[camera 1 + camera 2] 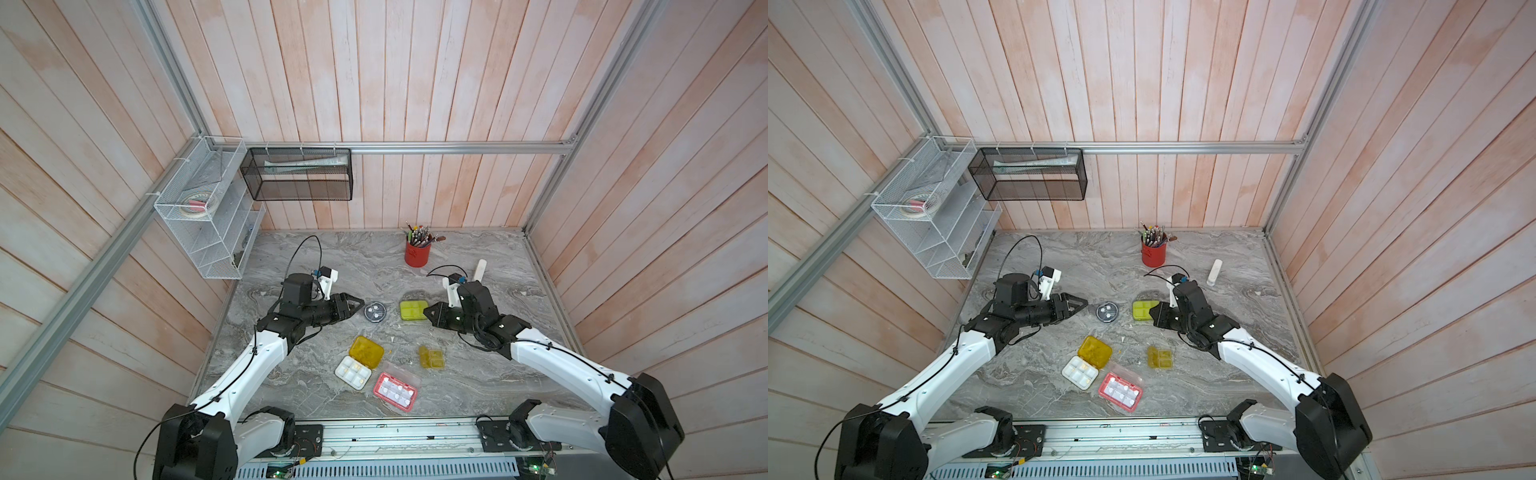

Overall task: Close pillboxes
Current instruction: Pick up the pillbox at the center of the board.

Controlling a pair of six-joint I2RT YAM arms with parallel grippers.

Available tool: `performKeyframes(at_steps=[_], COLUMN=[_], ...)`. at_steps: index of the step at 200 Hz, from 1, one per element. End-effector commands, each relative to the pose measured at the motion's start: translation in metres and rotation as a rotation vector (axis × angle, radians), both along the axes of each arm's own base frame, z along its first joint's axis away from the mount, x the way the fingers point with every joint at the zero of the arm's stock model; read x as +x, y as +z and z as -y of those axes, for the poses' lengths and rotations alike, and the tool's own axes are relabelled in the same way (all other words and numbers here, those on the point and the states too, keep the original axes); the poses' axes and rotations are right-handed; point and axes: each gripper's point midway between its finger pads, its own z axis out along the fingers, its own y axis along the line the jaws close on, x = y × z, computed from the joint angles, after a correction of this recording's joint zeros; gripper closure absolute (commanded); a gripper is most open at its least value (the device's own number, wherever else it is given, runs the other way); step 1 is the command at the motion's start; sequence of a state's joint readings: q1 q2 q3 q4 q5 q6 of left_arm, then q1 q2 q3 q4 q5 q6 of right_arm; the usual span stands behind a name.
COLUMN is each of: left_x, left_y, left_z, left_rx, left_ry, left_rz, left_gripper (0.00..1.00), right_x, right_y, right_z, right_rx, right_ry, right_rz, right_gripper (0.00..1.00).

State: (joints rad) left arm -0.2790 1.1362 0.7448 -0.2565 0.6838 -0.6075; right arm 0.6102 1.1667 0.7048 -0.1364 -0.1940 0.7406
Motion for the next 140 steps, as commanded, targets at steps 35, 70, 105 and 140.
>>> performKeyframes(at_steps=[35, 70, 105, 140], left_x=[-0.043, -0.060, -0.066, -0.066], left_y=[-0.022, -0.024, -0.038, -0.046], left_z=[0.028, 0.066, 0.099, 0.130], left_rx=[0.032, 0.067, 0.117, 0.151], left_ry=[-0.141, -0.264, -0.359, -0.429], left_rz=[-0.057, -0.048, -0.065, -0.056], left_gripper=[0.43, 0.38, 0.38, 0.38], right_x=[-0.046, -0.064, -0.072, -0.077], right_y=[-0.047, -0.060, -0.055, -0.053], right_z=[0.020, 0.032, 0.048, 0.058], right_rx=[0.039, 0.058, 0.031, 0.002], right_ry=[-0.015, -0.051, -0.096, -0.119], right_rz=[-0.160, -0.199, -0.197, -0.196], right_gripper=[0.79, 0.73, 0.57, 0.47])
